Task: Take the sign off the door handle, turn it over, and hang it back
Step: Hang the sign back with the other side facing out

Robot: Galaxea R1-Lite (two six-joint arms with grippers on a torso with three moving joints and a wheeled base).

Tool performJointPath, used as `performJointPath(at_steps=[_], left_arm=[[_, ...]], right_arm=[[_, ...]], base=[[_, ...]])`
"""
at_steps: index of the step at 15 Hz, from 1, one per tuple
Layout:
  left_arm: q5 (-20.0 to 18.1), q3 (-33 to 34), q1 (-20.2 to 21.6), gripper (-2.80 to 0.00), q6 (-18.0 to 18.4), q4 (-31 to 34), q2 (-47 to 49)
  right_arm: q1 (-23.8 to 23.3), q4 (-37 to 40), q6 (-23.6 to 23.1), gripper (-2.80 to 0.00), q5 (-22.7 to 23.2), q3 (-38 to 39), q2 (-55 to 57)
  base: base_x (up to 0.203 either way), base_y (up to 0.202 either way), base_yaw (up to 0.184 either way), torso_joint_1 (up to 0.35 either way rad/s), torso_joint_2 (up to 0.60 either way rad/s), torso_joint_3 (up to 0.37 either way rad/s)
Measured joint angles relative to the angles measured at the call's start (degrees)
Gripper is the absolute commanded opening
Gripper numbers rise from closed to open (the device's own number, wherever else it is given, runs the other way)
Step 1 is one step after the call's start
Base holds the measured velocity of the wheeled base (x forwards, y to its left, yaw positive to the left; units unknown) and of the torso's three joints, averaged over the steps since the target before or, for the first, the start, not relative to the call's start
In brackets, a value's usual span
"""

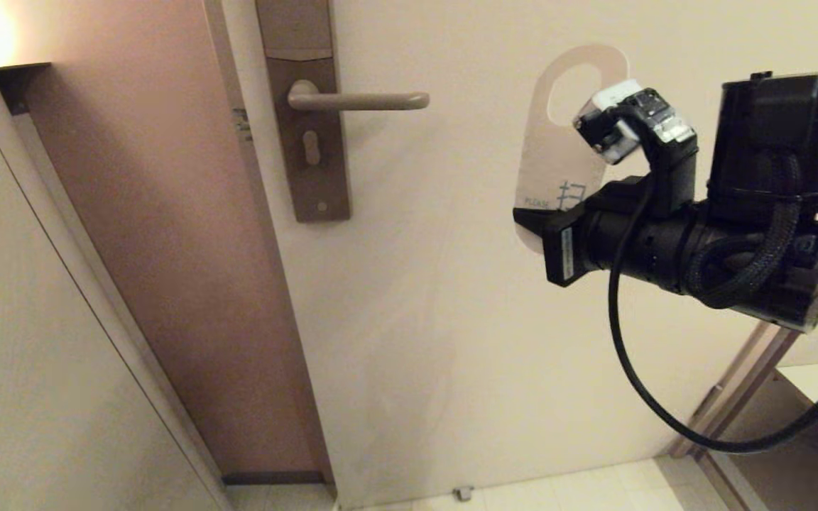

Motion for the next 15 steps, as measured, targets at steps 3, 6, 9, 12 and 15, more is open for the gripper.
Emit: performJointPath(at_steps=[3,6,9,12,15], left_arm=[[0.00,0.00,0.00,-2.80,0.01,0.02,0.00],[0.00,0.00,0.00,-2.80,0.00,0.02,0.00],[-0.01,0.00,0.00,-2.80,0.05,0.02,0.00],[0.00,0.00,0.00,-2.80,0.00,0.02,0.00],[-0.01,0.00,0.00,-2.80,0.03,0.02,0.00]], right_arm=[[2.68,-0.16,-2.28,-2.80,-5.01,-3.43,3.79],[3.70,-0.50,-3.42,-2.80,-6.69,-5.55,6.72],[3.98,-0.51,-4.52,-2.80,-8.71,-8.42,9.38],[4.09,-0.52,-5.24,-2.80,-10.75,-11.60,12.05],[4.49,-0.51,-5.56,-2.80,-11.64,-14.18,14.28]], base=[[0.000,0.000,0.000,0.000,0.00,0.000],[0.000,0.000,0.000,0.000,0.00,0.000],[0.000,0.000,0.000,0.000,0.00,0.000],[0.000,0.000,0.000,0.000,0.00,0.000],[0.000,0.000,0.000,0.000,0.00,0.000]])
